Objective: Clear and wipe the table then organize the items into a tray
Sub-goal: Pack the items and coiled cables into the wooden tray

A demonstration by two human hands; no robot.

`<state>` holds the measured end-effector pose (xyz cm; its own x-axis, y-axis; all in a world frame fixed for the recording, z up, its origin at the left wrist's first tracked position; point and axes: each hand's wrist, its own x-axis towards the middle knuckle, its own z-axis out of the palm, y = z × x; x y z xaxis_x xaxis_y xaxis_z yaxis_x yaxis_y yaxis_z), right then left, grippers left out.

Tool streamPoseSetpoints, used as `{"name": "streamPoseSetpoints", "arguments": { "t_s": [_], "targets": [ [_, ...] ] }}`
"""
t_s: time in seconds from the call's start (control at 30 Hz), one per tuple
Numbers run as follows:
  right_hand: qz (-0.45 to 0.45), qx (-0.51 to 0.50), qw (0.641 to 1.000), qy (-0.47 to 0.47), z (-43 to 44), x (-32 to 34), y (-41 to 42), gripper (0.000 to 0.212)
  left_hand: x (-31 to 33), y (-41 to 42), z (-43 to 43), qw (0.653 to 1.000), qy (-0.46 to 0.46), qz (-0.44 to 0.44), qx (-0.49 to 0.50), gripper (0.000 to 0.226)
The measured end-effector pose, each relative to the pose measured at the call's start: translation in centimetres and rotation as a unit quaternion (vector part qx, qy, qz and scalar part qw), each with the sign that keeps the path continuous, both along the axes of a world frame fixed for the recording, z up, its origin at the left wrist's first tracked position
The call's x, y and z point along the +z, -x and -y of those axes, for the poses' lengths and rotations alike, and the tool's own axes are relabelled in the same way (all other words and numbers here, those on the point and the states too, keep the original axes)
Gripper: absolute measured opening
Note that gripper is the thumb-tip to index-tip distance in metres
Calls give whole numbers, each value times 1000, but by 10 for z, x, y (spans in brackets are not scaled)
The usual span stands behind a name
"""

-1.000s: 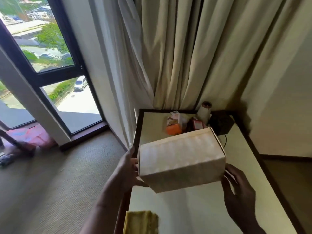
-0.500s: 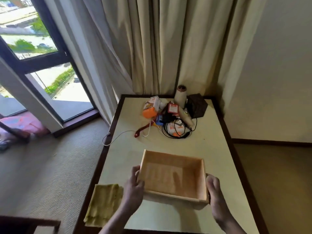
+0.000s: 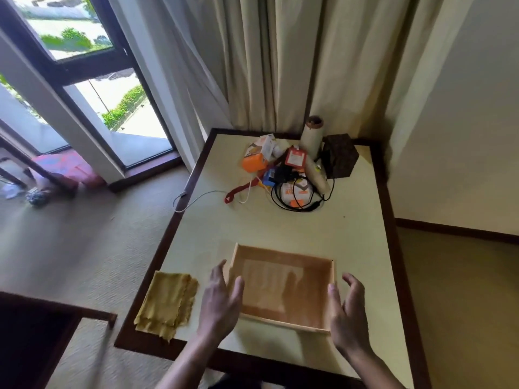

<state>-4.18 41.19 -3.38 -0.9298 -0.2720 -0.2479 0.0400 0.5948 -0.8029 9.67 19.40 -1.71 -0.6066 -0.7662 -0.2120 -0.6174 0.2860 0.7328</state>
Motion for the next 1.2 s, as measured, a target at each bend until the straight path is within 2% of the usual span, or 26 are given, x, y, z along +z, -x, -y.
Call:
{"name": "streamPoseSetpoints", "arguments": {
  "t_s": [0.03, 0.13, 0.3, 0.4, 0.53, 0.6, 0.7, 0.77, 0.87, 0.97, 1.03, 1.1, 1.2],
  "targets": [
    [-28, -8, 1000, -9, 8, 5, 10, 57, 5, 8, 4, 1000, 7, -4, 4, 55],
    [-86, 3, 996, -11, 43, 18, 50, 42, 17, 39, 25, 999, 47, -16, -6, 40],
    [-67, 65, 994, -57, 114, 36, 124, 33, 23, 108, 78, 996, 70, -35, -33, 29],
    [-37, 60, 994, -87, 157, 40, 165, 22, 21, 158, 118, 995, 82, -38, -45, 27],
    [1, 70, 988, -141, 201, 37, 207, 36, 10, 226, 172, 996, 60, -16, -65, 29],
    [37, 83, 982, -163, 215, 25, 224, 28, 7, 256, 196, 997, 32, 2, -75, 36],
    [40, -5, 992, -116, 234, 7, 236, 6, -5, 293, 229, 993, -34, 37, -102, 53],
    [26, -19, 993, -116, 243, -14, 242, 21, -18, 313, 249, 989, -55, 64, -123, 65],
    [111, -8, 984, -136, 246, -30, 245, 56, -27, 341, 263, 982, -16, 119, -148, 72],
    [111, -7, 981, -161, 244, -37, 247, 52, -28, 364, 273, 988, -84, 99, -85, 86],
    [101, -7, 977, -186, 243, -37, 246, 63, -36, 377, 278, 986, -105, 99, -85, 91],
    [99, -7, 976, -196, 241, -44, 246, 71, -43, 384, 278, 986, -107, 98, -82, 89],
    [102, -19, 978, -180, 241, -47, 248, 75, -49, 386, 275, 990, -59, 96, -86, 86]
  ]
}}
